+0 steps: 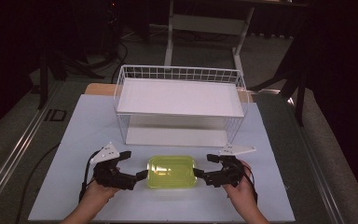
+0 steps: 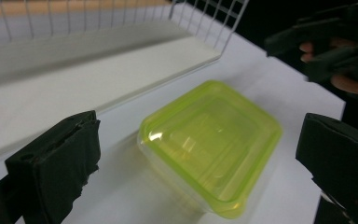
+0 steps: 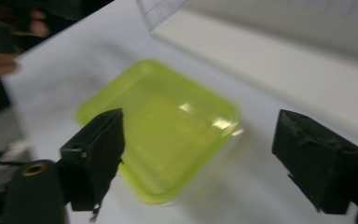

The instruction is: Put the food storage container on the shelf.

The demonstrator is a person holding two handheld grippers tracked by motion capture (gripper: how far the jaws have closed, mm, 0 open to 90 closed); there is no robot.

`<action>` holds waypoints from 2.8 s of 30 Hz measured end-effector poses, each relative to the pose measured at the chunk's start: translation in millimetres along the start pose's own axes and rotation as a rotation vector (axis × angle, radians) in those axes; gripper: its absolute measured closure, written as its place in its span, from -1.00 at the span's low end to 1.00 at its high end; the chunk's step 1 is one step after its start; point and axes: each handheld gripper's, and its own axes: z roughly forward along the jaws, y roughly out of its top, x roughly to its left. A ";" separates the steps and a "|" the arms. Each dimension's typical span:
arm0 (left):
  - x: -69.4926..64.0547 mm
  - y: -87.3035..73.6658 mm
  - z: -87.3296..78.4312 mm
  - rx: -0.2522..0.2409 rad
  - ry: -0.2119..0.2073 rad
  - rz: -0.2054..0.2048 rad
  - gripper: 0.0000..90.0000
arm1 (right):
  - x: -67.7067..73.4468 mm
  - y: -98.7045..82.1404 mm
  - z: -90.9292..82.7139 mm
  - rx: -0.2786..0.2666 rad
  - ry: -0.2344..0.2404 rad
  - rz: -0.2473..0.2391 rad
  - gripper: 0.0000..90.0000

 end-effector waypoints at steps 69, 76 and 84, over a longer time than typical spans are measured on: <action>2.7 14.1 41.4 0.189 -0.005 -0.322 0.79 | -17.0 4.1 17.3 0.014 -0.027 0.340 0.78; 6.1 28.7 53.4 0.161 0.009 -0.299 0.79 | -25.9 20.8 11.2 -0.033 -0.069 0.309 0.78; 19.9 40.1 70.2 0.116 0.024 -0.286 0.79 | -39.8 31.0 16.1 -0.079 -0.109 0.310 0.78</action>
